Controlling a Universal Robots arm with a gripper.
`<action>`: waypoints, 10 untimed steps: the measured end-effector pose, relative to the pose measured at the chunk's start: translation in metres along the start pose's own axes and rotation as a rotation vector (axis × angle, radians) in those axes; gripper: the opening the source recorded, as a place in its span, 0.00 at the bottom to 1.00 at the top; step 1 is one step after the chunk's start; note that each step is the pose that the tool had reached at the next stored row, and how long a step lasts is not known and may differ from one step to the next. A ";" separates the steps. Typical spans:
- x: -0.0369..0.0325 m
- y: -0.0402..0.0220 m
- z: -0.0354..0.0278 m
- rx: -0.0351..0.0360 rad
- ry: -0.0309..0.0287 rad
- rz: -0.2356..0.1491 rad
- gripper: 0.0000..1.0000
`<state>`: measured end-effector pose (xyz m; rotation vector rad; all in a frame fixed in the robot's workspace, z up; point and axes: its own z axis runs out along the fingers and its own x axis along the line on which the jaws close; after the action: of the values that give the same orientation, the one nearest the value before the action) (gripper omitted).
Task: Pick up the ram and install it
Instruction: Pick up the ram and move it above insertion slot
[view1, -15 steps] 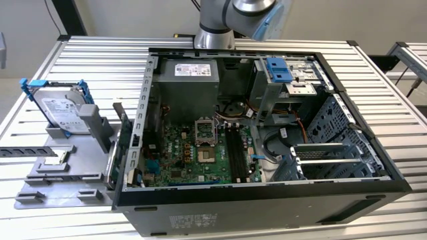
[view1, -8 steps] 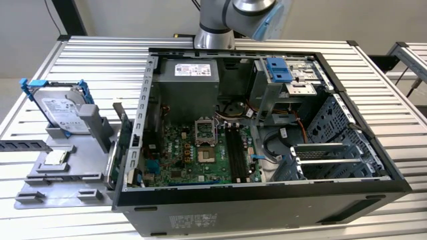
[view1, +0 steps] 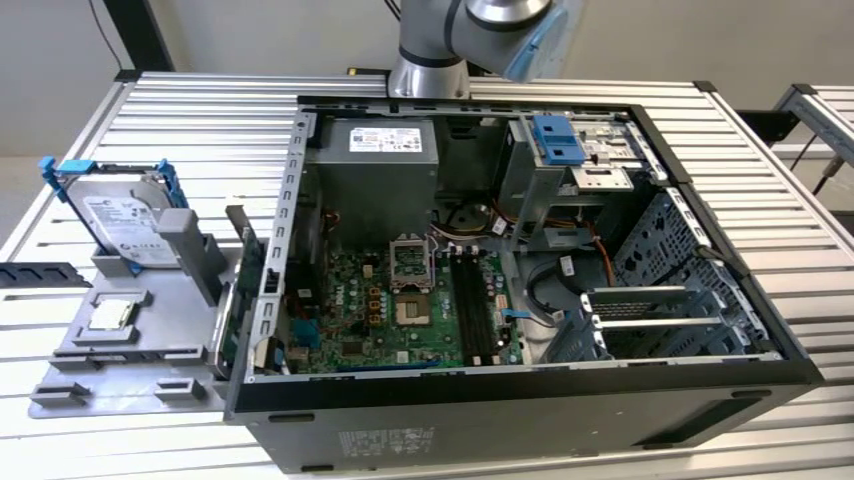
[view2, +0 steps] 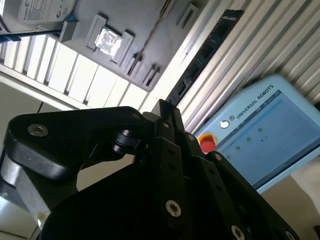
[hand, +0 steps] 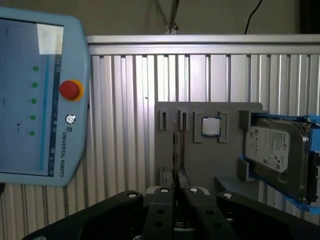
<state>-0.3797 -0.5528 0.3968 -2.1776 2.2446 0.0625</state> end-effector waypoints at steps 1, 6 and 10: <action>-0.0001 0.0001 -0.0027 0.0001 -0.0001 0.000 0.00; -0.0005 0.0003 -0.0137 0.0001 -0.0001 -0.001 0.00; -0.0006 0.0003 -0.0173 0.0000 0.0000 -0.001 0.00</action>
<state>-0.3797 -0.5529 0.4141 -2.1782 2.2438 0.0625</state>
